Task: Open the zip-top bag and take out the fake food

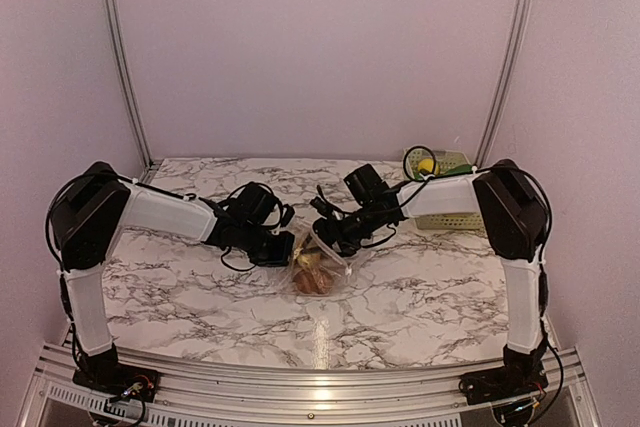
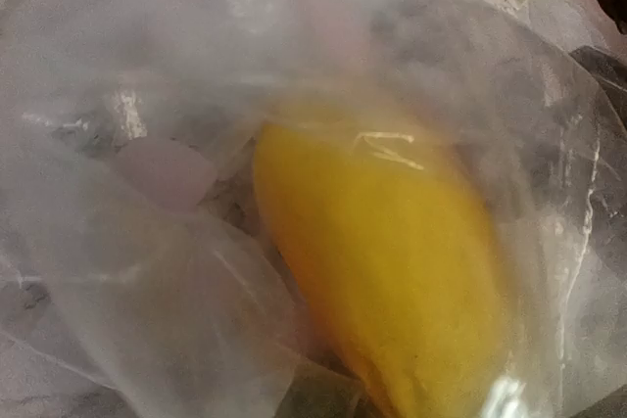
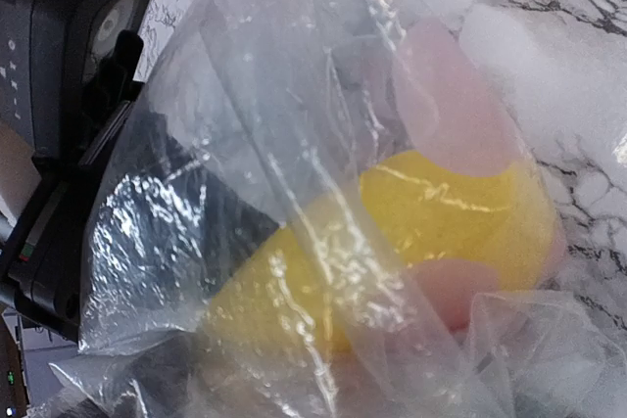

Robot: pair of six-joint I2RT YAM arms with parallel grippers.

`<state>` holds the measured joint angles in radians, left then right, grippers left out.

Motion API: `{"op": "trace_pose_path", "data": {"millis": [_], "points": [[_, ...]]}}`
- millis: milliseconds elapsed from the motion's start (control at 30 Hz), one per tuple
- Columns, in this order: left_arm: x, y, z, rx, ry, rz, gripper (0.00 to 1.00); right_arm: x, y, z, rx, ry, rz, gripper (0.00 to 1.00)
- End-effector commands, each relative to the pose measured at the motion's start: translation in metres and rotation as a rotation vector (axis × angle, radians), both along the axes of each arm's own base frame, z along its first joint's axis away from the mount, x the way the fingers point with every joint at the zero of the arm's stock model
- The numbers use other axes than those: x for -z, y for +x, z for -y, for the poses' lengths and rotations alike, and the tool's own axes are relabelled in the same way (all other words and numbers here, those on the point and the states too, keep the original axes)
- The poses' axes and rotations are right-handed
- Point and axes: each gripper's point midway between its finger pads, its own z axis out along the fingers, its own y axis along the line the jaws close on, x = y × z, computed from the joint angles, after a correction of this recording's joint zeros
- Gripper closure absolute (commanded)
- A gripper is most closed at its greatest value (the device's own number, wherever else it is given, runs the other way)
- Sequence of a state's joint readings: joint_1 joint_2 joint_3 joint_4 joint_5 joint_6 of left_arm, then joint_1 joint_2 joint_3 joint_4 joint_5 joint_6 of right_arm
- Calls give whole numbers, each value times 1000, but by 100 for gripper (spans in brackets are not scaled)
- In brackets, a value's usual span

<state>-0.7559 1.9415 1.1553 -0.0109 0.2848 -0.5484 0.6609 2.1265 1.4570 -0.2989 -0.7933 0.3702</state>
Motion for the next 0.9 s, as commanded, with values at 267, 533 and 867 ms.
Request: {"op": "trace_pose_path", "data": {"millis": [267,533,867], "points": [[-28,2,36,69,-118,85,100,18,12,3,45,-79,5,39],[7,23,-62,-210,-26,-13,100,5,10,39,50,-81,13,57],[16,47,-122,-410,-12,-53,100,-5,-12,76,-8,-73,23,56]]}}
